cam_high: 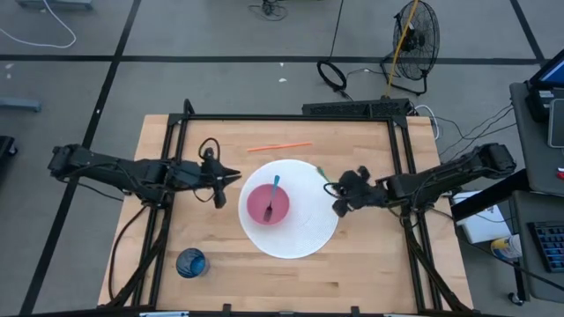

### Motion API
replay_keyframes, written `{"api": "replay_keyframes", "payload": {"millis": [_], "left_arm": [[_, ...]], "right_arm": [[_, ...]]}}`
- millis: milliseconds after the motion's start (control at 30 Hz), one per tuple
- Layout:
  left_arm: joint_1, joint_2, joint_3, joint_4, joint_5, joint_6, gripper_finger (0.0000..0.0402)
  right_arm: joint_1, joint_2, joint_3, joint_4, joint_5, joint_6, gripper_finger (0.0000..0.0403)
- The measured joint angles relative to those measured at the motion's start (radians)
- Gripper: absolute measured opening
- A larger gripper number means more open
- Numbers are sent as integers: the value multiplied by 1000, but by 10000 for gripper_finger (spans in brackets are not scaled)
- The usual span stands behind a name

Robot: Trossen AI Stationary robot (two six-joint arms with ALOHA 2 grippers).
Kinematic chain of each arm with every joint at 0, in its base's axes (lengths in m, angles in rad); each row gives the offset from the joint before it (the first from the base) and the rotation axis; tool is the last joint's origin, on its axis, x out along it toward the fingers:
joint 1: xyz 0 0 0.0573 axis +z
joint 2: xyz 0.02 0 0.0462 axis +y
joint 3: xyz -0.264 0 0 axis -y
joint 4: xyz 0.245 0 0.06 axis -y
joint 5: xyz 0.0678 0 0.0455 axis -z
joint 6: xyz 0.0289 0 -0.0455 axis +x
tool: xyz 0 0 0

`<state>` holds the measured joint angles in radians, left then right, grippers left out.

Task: Pick & Place Utensil
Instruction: Put the green spoon into the pink bowl

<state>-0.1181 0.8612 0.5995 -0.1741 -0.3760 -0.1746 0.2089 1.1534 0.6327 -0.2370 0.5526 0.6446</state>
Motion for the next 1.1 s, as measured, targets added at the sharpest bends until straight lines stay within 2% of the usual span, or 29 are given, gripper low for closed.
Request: {"api": "replay_keyframes", "payload": {"millis": [233, 433, 600, 867, 1100], "left_arm": [[0, 111, 0, 157, 115, 64, 63], [0, 186, 0, 309, 177, 132, 63], [0, 200, 0, 398, 228, 186, 63], [0, 199, 0, 462, 248, 219, 63], [0, 199, 0, 468, 260, 223, 63]], "right_arm": [[0, 3, 2, 445, -37, -363, 0], [1, 13, 2, 646, -112, -524, 0], [0, 19, 2, 675, -141, -552, 0], [0, 43, 2, 714, -190, -575, 1], [-12, 144, 2, 948, -258, -648, 2]]}}
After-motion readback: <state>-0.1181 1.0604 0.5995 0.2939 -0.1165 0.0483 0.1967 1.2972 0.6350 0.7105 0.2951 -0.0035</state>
